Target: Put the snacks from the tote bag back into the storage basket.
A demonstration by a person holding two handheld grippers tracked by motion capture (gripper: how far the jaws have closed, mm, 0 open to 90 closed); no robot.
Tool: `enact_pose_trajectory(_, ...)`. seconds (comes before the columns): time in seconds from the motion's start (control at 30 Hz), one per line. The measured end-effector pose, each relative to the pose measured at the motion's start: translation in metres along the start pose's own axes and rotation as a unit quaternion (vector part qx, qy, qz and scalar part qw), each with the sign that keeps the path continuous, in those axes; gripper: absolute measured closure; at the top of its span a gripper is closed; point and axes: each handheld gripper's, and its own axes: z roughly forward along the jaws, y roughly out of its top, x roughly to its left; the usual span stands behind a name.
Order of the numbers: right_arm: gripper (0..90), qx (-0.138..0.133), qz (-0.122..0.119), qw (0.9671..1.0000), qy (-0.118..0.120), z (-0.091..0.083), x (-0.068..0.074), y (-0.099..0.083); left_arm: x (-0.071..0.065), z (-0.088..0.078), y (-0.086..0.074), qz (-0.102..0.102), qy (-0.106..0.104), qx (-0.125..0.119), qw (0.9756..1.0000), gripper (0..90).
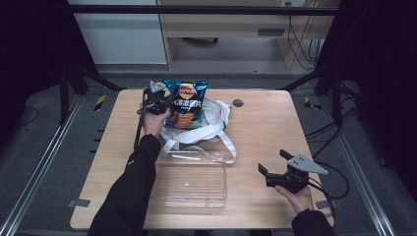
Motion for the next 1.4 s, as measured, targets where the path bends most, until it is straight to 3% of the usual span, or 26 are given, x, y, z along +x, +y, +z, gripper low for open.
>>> enact_pose_trajectory(0.2,4.0,0.000,0.000,1.0000,-0.001,0.000,-0.001,0.000,-0.001,-0.013,0.003,-0.001,-0.017,-0.027,0.9995,90.0)
enact_pose_trajectory(0.5,4.0,0.001,-0.003,1.0000,0.000,0.000,-0.001,0.000,-0.005,-0.030,0.002,0.001,-0.028,-0.047,0.9985,90.0)
enact_pose_trajectory(0.53,4.0,0.002,-0.003,1.0000,0.000,0.000,-0.001,0.000,-0.006,-0.032,0.003,0.001,-0.038,-0.060,0.9974,90.0)
enact_pose_trajectory(0.63,4.0,0.001,-0.004,1.0000,0.001,0.000,-0.001,0.000,-0.007,-0.043,0.005,-0.001,-0.031,-0.068,0.9972,90.0)
enact_pose_trajectory(0.97,4.0,0.000,-0.004,1.0000,0.004,0.000,0.000,0.000,-0.019,-0.076,0.014,-0.018,-0.052,-0.112,0.9921,90.0)
enact_pose_trajectory(1.1,4.1,-0.002,-0.003,1.0000,0.004,-0.001,0.000,0.000,-0.025,-0.091,0.014,-0.010,-0.053,-0.121,0.9911,90.0)
enact_pose_trajectory(1.4,4.2,-0.001,-0.003,1.0000,0.001,-0.001,-0.001,0.000,-0.030,-0.121,0.010,-0.016,-0.060,-0.151,0.9866,90.0)
